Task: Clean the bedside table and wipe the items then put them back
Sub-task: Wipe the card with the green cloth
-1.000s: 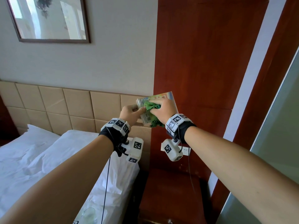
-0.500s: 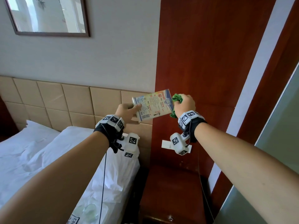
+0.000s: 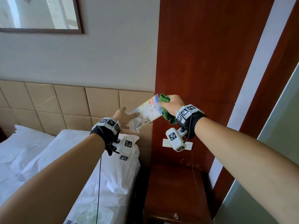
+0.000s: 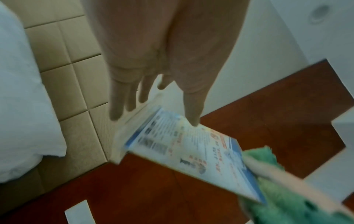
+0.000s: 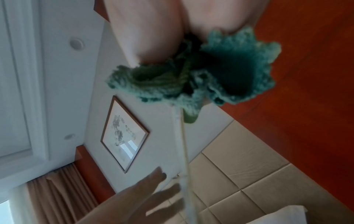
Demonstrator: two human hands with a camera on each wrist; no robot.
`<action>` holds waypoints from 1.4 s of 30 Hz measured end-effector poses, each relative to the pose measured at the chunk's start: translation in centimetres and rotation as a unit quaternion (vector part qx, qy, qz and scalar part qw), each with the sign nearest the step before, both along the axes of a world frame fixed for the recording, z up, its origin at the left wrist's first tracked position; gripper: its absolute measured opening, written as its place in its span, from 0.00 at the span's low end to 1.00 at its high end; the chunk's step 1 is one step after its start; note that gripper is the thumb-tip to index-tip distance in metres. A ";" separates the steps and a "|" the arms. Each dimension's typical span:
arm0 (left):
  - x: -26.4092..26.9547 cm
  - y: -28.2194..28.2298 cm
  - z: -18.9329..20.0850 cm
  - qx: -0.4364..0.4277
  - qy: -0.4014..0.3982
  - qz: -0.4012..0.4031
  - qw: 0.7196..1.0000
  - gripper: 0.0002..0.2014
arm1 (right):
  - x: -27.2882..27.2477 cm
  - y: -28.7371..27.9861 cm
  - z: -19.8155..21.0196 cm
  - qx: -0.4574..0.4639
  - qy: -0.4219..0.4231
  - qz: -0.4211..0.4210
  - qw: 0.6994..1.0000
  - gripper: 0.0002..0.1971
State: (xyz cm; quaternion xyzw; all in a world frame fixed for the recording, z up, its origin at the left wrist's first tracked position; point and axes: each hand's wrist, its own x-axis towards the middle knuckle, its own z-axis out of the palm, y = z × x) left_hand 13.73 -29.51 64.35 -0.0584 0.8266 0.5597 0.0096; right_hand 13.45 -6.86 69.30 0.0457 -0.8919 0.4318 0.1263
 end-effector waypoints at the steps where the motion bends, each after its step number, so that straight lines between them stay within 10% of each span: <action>1: -0.3 -0.2 0.0 -0.061 0.029 -0.022 0.997 0.58 | -0.2 -0.8 0.1 0.009 -0.006 -0.008 1.000 0.06; 9: -2.0 -2.1 -1.3 -0.275 0.102 -0.198 0.935 0.66 | -1.9 -4.4 0.5 -0.061 -0.063 -0.039 0.995 0.16; 15: -3.6 -5.0 -2.5 -0.024 0.092 -0.202 0.975 0.61 | -3.4 -4.4 0.3 -0.204 -0.110 -0.107 0.967 0.13; 23: -5.3 -7.6 -3.0 0.251 0.033 -0.236 0.938 0.32 | -1.7 -3.5 -1.0 -0.384 -0.189 -0.064 0.902 0.04; 34: -5.7 -6.8 -0.9 0.252 -0.047 -0.190 0.948 0.29 | -2.6 -4.5 -1.0 -0.114 -0.073 -0.081 0.987 0.12; 42: -4.9 -6.4 -0.4 0.191 0.006 -0.237 0.953 0.22 | -3.2 -3.7 -1.2 -0.027 -0.113 -0.138 0.984 0.20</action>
